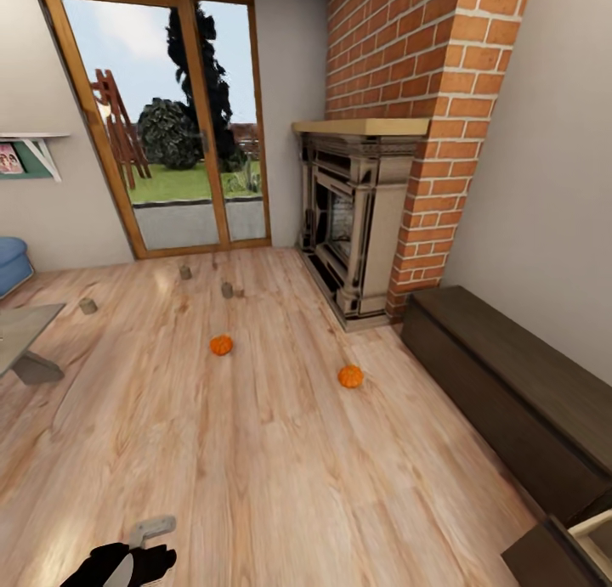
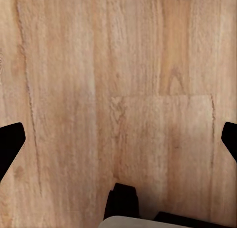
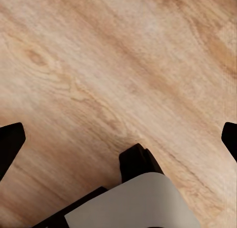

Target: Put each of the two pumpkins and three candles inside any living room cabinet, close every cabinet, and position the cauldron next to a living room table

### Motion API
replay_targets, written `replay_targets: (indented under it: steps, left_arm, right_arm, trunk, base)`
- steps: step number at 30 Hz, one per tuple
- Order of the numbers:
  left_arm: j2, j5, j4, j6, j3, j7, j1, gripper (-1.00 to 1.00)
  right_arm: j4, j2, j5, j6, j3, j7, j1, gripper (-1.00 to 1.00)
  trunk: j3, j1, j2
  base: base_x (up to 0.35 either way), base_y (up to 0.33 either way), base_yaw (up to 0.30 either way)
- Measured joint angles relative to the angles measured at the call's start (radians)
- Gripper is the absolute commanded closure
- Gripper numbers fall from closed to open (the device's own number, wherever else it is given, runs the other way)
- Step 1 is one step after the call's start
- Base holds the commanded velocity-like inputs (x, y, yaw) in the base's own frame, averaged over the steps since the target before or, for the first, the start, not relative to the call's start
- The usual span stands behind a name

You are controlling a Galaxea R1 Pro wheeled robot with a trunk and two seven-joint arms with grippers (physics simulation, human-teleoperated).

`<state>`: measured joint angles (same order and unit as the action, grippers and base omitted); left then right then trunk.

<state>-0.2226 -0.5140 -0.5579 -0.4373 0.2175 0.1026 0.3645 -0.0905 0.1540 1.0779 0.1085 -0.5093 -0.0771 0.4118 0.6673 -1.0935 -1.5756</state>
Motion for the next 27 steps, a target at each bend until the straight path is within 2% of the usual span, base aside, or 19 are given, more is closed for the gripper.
replay_targets:
  steps: [12, 21, 27]
  left_arm:
    - [0.0, 0.0, 0.0, 0.005, 0.0, 0.0, 0.0, -1.0]
    - [0.0, 0.0, 0.0, 0.005, 0.0, 0.001, 0.0, -1.0]
    - [0.0, 0.0, 0.0, 0.005, 0.0, 0.001, 0.0, -1.0]
  right_arm:
    - [0.0, 0.0, 0.0, 0.0, 0.0, 0.0, 0.0, -1.0]
    - [0.0, 0.0, 0.0, 0.001, 0.0, 0.0, 0.0, -1.0]
    - [0.0, -0.001, 0.0, 0.0, 0.0, 0.0, 0.0, -1.0]
  trunk:
    - [0.0, 0.0, 0.0]
    - [0.0, 0.0, 0.0]
    - [0.0, 0.0, 0.0]
  base:
    - [0.307, -0.123, 0.026]
    - [0.262, -0.115, 0.187]
    - [0.26, -0.012, 0.045]
